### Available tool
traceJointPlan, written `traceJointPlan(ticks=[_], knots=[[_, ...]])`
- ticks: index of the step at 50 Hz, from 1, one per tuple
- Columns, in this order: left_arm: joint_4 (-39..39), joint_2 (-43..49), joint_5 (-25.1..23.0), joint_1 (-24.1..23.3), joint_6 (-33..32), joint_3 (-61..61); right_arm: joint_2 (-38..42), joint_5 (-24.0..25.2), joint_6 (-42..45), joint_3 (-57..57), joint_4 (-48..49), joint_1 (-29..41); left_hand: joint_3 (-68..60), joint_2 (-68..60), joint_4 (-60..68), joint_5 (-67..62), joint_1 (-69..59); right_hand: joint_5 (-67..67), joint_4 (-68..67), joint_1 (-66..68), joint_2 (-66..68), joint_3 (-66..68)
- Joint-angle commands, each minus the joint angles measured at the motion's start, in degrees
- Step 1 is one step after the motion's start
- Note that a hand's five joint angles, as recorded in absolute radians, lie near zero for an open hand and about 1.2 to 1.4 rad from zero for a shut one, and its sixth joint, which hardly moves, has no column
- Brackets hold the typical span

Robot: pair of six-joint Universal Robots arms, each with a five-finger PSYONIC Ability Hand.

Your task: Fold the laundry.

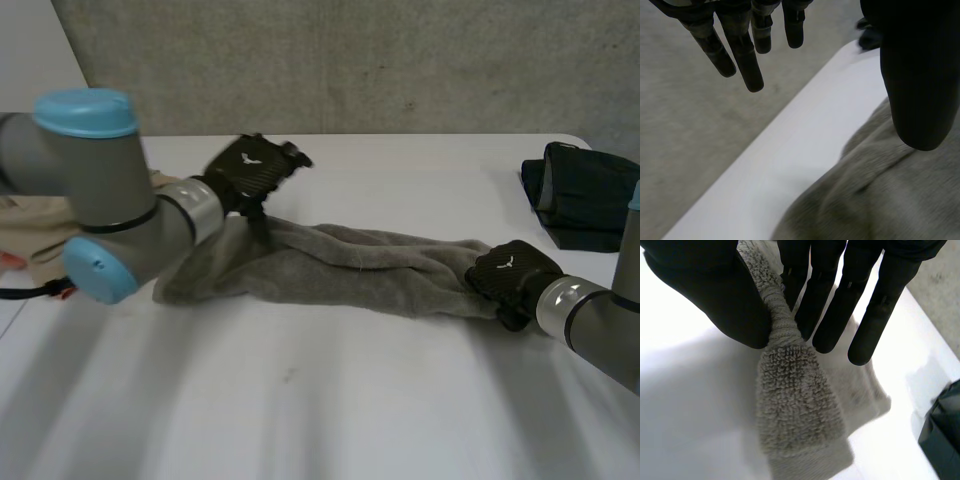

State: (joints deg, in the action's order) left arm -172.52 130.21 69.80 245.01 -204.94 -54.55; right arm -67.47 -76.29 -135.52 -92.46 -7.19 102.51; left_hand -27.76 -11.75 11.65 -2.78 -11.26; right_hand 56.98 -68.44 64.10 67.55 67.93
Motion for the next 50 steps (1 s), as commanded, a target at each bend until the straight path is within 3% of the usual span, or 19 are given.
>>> traceJointPlan(ticks=[1,6,11,17,21,25,29,31,38,40,41,42,44,50], knots=[[10.7,12.24,-2.48,-4.54,-0.28,14.63,-7.67,3.16,0.34,-4.66,-0.36,1.46,13.69,-2.32,2.42,-1.29,-2.81,13.02,-11.56,15.9,12.45,12.07],[17.12,19.88,-0.63,-6.38,-0.89,24.9,-11.18,4.57,-0.36,-6.5,-0.1,1.29,4.13,-11.89,11.99,-10.86,-12.38,13.02,-11.56,15.9,12.45,12.07],[17.92,24.03,1.04,-7.88,-1.68,29.84,-10.93,5.19,-0.98,-6.77,0.25,0.67,-2.1,-18.12,18.22,-17.09,-18.6,13.02,-11.56,15.9,12.45,12.07],[15.21,25.88,6.47,-8.67,-3.88,32.05,-9.0,5.54,-1.15,-6.94,1.04,-0.38,-38.57,-54.58,54.69,-53.56,-55.07,13.02,-11.56,15.9,12.45,12.07],[12.57,25.36,8.33,-8.93,-4.32,30.91,-7.68,5.8,-0.54,-6.77,0.69,-0.82,-52.17,-68.19,68.29,-67.16,-68.68,13.02,-11.56,15.9,12.45,12.07],[11.07,23.34,8.25,-8.76,-4.76,28.19,-7.85,6.77,0.43,-6.33,0.34,-1.43,-52.24,-68.25,68.35,-67.22,-68.74,10.84,-9.38,13.71,10.26,9.88],[10.89,18.17,8.86,-7.88,-4.76,23.81,-8.99,6.42,0.34,-4.23,-0.1,-2.84,-52.24,-68.25,68.35,-67.22,-68.74,-39.84,41.3,-36.96,-40.41,-40.8],[10.63,15.26,9.04,-7.79,-4.5,20.9,-9.43,6.24,-0.09,-2.73,-0.28,-3.19,-52.24,-68.25,68.35,-67.22,-68.74,-44.84,46.3,-41.96,-45.42,-45.8],[4.93,4.88,8.86,-7.71,-4.76,7.27,-9.35,6.59,-5.54,6.76,-4.84,-3.81,-47.92,-63.94,64.04,-62.91,-64.43,-47.39,48.85,-44.51,-47.96,-48.34],[1.68,4.52,8.95,-7.53,-5.2,5.95,-8.12,7.12,-6.68,8.6,-6.86,-3.72,-22.96,-38.97,39.07,-37.94,-39.46,-47.39,48.85,-44.51,-47.96,-48.34],[-1.73,4.61,9.04,-7.01,-5.64,5.68,-6.29,7.56,-7.47,10.53,-8.43,-3.64,0.0,-16.02,16.12,-14.99,-16.51,-47.05,48.52,-44.18,-47.63,-48.01],[-3.33,4.87,9.04,-6.74,-5.81,5.85,-5.31,7.74,-8.0,11.68,-9.23,-3.55,3.89,-12.12,12.23,-11.1,-12.61,-46.88,48.35,-44.01,-47.46,-47.84],[-4.75,5.66,9.13,-6.21,-5.91,6.82,-3.03,7.83,-8.88,13.96,-10.47,-3.11,3.43,-12.59,12.69,-11.56,-13.08,-46.88,48.34,-44.0,-47.46,-47.84],[2.62,6.99,11.5,-4.98,-5.55,9.46,9.8,7.47,-15.47,26.26,-13.02,0.93,3.09,-12.93,13.03,-11.9,-13.42,-43.86,45.33,-40.99,-44.44,-44.82]])
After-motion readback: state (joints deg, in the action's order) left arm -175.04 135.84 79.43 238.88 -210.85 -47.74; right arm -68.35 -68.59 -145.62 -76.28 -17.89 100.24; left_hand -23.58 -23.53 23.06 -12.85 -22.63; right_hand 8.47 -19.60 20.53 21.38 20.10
